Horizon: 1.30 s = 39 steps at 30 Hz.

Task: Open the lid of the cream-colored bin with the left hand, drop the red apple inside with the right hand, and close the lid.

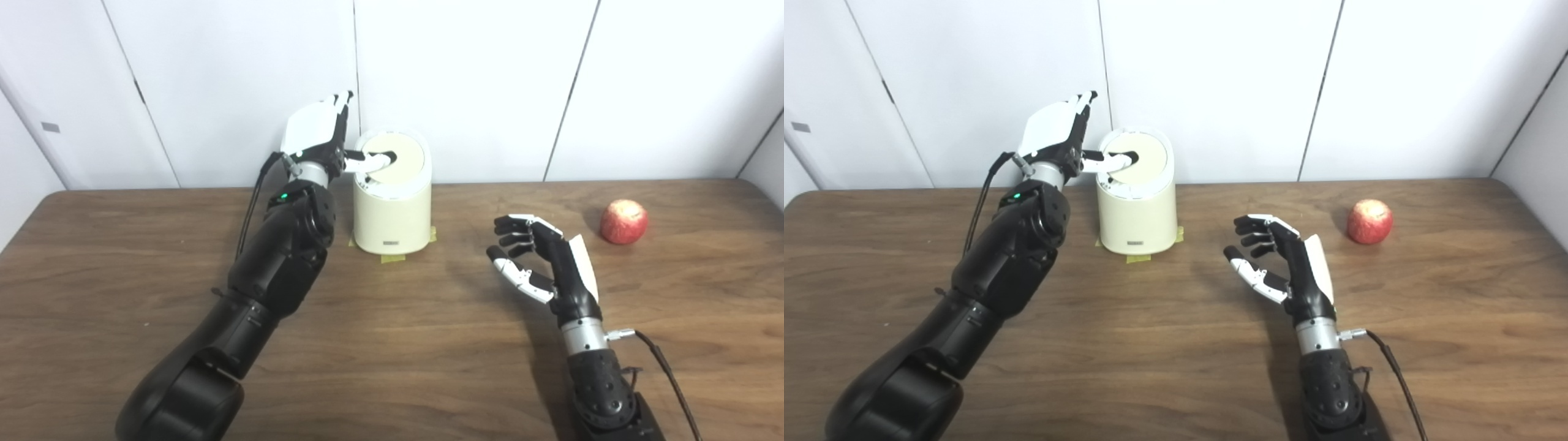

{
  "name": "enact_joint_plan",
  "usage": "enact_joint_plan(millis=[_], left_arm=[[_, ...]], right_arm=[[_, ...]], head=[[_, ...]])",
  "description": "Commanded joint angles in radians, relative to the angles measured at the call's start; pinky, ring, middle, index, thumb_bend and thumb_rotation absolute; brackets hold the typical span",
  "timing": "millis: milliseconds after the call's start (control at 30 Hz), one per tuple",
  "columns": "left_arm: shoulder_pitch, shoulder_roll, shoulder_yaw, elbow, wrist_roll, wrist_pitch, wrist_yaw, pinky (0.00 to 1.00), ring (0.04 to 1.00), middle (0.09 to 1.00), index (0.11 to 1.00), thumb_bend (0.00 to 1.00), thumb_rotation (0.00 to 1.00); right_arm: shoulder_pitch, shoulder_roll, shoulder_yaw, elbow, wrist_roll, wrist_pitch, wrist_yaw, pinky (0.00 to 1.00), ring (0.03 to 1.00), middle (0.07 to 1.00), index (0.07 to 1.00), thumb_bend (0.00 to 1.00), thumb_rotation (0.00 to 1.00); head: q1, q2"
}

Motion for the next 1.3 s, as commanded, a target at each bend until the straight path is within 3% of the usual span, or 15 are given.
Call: enact_joint_plan(millis=[0,167,333,700,800,1267], left_arm=[[-0.067,0.016,-0.035,0.005,0.093,0.003,0.019,1.0,1.0,1.0,1.0,0.99,0.32],[-0.071,0.045,-0.105,0.027,0.244,0.003,0.018,1.0,1.0,1.0,1.0,1.0,0.21],[-0.064,0.051,-0.103,0.019,0.295,0.004,-0.011,1.0,1.0,1.0,1.0,1.0,0.17],[-0.055,0.057,-0.081,0.022,0.293,0.002,-0.034,1.0,1.0,1.0,1.0,1.0,0.19],[-0.056,0.056,-0.08,0.029,0.289,0.001,-0.029,1.0,1.0,1.0,1.0,1.0,0.2],[-0.051,0.071,-0.11,0.041,0.292,-0.005,-0.049,1.0,1.0,1.0,1.0,1.0,0.25]], right_arm=[[0.002,0.019,0.009,0.006,-0.004,-0.027,-0.009,0.51,0.6,0.641,0.64,0.29,0.31],[0.002,0.021,0.005,0.01,0.016,-0.03,-0.003,0.52,0.608,0.647,0.643,0.3,0.32],[0.003,0.019,0.008,0.002,0.004,-0.016,-0.005,0.51,0.605,0.646,0.643,0.29,0.32],[0.005,0.018,0.011,0.002,0.008,-0.015,0.0,0.52,0.611,0.648,0.642,0.3,0.3],[0.005,0.019,0.009,0.001,0.013,-0.01,0.002,0.53,0.617,0.653,0.644,0.32,0.36],[0.003,0.015,0.015,-0.006,-0.016,-0.005,-0.006,0.51,0.604,0.645,0.644,0.29,0.33]], head=[[0.003,0.002],[0.003,0.002],[0.007,0.003],[0.002,0.004],[0.001,0.004],[0.002,0.006]])
